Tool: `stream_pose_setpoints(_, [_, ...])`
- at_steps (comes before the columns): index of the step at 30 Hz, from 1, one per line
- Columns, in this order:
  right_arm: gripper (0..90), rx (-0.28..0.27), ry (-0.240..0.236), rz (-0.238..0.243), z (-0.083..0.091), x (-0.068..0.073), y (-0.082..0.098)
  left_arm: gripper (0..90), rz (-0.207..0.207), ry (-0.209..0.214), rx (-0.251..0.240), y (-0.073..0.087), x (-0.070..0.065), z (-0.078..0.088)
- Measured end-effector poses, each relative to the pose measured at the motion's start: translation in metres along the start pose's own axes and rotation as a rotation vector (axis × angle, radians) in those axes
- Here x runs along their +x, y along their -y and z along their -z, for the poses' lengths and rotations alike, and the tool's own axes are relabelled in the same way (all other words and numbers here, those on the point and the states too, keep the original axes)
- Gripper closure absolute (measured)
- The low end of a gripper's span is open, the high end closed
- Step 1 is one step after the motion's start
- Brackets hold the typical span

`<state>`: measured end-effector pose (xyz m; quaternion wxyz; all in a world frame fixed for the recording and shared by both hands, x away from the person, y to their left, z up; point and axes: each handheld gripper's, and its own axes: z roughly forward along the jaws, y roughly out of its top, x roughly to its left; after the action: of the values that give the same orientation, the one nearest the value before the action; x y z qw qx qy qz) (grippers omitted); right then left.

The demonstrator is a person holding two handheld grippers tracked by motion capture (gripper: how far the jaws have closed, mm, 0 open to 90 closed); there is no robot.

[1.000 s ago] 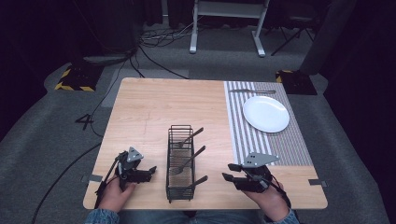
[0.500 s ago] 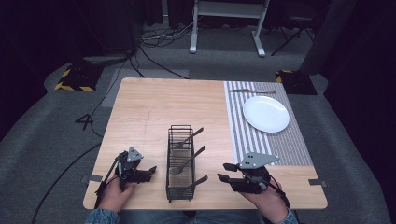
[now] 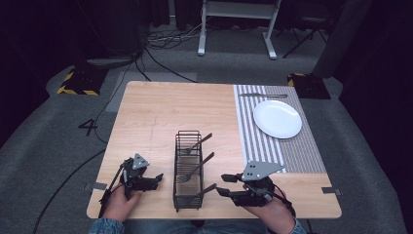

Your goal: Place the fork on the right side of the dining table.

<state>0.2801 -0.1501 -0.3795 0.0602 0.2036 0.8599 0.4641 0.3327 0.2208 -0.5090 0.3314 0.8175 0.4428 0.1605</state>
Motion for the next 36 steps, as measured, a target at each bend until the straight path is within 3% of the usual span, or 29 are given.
stream_pose_setpoints(15, [57.6,-0.019,-0.09,0.027,-0.01,0.013,-0.011,14.3,0.003,0.0,-0.001,0.0,0.0,0.0])
stream_pose_setpoints(22, [68.6,-0.036,-0.116,0.011,-0.011,0.012,-0.014,14.3,0.002,0.0,-0.002,0.0,0.0,0.0])
stream_pose_setpoints(28, [76.8,-0.038,-0.109,0.011,-0.011,0.012,-0.014,14.3,0.003,0.0,-0.002,0.0,0.0,0.0])
stream_pose_setpoints(36, [78.0,-0.051,-0.093,0.025,-0.009,0.016,-0.015,14.3,0.002,0.0,-0.002,0.0,0.0,0.0])
